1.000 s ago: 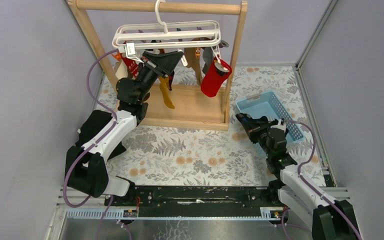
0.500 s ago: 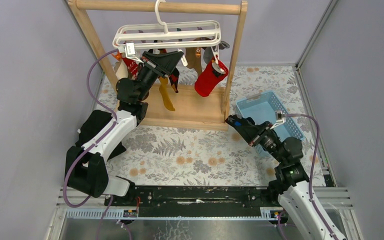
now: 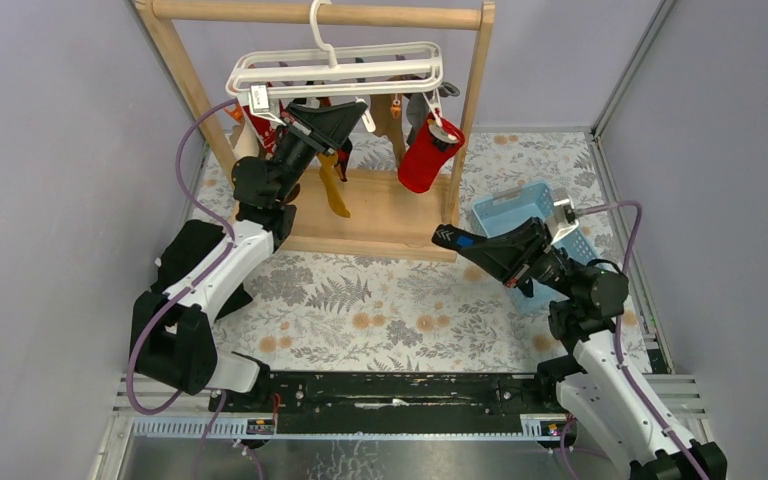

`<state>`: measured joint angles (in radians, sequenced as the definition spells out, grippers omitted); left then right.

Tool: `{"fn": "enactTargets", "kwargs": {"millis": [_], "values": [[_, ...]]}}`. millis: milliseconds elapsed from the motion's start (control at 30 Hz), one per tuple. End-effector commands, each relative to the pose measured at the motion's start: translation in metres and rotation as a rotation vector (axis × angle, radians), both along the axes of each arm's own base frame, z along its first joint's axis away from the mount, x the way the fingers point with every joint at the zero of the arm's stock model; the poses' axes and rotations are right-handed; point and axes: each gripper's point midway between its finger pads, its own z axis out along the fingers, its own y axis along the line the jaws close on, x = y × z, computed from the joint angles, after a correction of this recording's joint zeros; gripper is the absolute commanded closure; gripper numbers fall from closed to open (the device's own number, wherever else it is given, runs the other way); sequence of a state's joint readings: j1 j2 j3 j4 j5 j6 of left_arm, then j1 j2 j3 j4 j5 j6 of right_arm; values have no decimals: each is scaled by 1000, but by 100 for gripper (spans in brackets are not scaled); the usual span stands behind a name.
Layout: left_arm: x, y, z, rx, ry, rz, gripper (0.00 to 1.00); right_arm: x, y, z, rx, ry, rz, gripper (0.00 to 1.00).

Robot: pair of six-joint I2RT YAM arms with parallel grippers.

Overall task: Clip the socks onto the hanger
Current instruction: Pick up the sock from the bin.

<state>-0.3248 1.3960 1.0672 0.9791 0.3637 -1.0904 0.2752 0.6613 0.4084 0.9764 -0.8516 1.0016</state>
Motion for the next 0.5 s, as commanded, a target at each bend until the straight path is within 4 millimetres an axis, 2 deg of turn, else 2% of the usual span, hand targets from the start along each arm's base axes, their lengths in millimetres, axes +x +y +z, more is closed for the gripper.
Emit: {"fn": "enactTargets", "kwargs": {"millis": [0,133,233,300,467], "values": [[-21,-10,12,-35,-46,-115,100,-25,-1,61,51,-256,50,100],[-23,-12,14,-42,-46,-135,100,-1,4,72,52,-202,30,100],[-23,-11,13,-33,-47,-121,100,23,8,70,55,-88,7,100],[-22,-11,12,-26,-47,-111,100,27,12,69,65,-57,15,100],[-19,-12,9,-38,-34,-120,100,24,30,78,92,-81,72,100]]}}
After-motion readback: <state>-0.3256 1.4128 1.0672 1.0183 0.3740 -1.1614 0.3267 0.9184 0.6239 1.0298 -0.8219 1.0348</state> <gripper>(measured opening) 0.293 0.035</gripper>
